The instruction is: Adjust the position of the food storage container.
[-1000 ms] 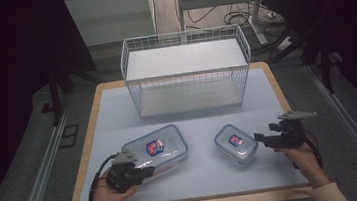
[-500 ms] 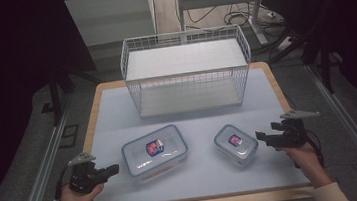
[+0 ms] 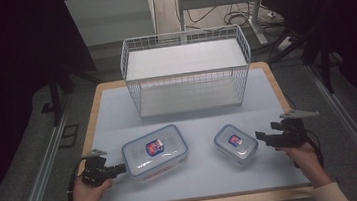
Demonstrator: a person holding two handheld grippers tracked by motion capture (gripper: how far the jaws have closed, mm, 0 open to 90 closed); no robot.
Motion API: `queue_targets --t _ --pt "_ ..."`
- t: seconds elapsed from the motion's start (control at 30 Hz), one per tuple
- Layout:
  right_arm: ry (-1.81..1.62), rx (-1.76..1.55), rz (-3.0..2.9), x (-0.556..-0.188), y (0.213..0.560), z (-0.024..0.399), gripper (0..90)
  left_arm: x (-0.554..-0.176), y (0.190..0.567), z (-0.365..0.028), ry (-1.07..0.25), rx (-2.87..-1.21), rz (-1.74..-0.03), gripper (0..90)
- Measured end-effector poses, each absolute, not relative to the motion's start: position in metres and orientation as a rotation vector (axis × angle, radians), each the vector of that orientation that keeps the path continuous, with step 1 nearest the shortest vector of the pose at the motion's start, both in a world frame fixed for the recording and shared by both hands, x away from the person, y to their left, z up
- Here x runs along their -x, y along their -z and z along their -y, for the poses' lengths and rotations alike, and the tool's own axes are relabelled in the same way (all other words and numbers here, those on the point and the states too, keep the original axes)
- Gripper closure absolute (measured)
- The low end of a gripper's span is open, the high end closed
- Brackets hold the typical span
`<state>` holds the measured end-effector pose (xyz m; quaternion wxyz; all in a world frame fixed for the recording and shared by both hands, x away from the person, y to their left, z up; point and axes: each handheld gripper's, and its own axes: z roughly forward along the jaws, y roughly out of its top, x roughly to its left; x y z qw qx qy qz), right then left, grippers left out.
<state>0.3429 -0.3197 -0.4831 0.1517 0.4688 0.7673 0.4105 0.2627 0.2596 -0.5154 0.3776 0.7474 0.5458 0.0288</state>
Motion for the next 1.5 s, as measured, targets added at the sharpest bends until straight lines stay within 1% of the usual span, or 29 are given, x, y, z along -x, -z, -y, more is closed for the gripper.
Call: queue_targets --t 0.27,0.47,0.7,0.93,1.2,1.33,1.37,1.4,1.43,1.47,1.5 --pt "-1.181 -1.333 -2.212 -0.343 0.481 0.315 19.9 -0.277 0.517 -0.256 -0.072 -1.878 -1.412 90.0" --pt "-1.183 -1.327 -2.215 -0.343 0.481 0.314 19.8 -0.303 0.515 -0.235 -0.082 -1.907 -1.396 90.0" --pt "-1.187 -1.330 -2.214 -0.342 0.481 0.315 19.8 -0.322 0.515 -0.220 -0.079 -1.909 -1.391 90.0" --pt "-1.204 -1.321 -2.217 -0.341 0.478 0.313 18.9 -0.321 0.515 -0.223 -0.082 -1.893 -1.387 90.0" --pt "-1.272 -1.263 -2.266 -0.336 0.465 0.294 16.3 -0.303 0.505 -0.239 -0.092 -1.833 -1.370 89.6" --pt "-1.307 -1.233 -2.310 -0.335 0.460 0.280 15.8 -0.296 0.501 -0.244 -0.088 -1.809 -1.360 83.0" --pt "-1.306 -1.213 -2.327 -0.334 0.459 0.272 15.3 -0.294 0.498 -0.245 -0.088 -1.791 -1.371 70.6" --pt "-1.306 -1.213 -2.327 -0.334 0.459 0.272 15.3 -0.294 0.498 -0.245 -0.088 -1.791 -1.371 65.8" --pt "-1.309 -1.201 -2.335 -0.334 0.458 0.270 15.2 -0.293 0.497 -0.245 -0.094 -1.782 -1.373 65.8" --pt "-1.311 -1.200 -2.341 -0.333 0.458 0.267 15.1 -0.292 0.496 -0.246 -0.102 -1.778 -1.373 62.5" --pt "-1.320 -1.193 -2.350 -0.333 0.457 0.264 15.0 -0.292 0.494 -0.245 -0.104 -1.769 -1.376 51.7"
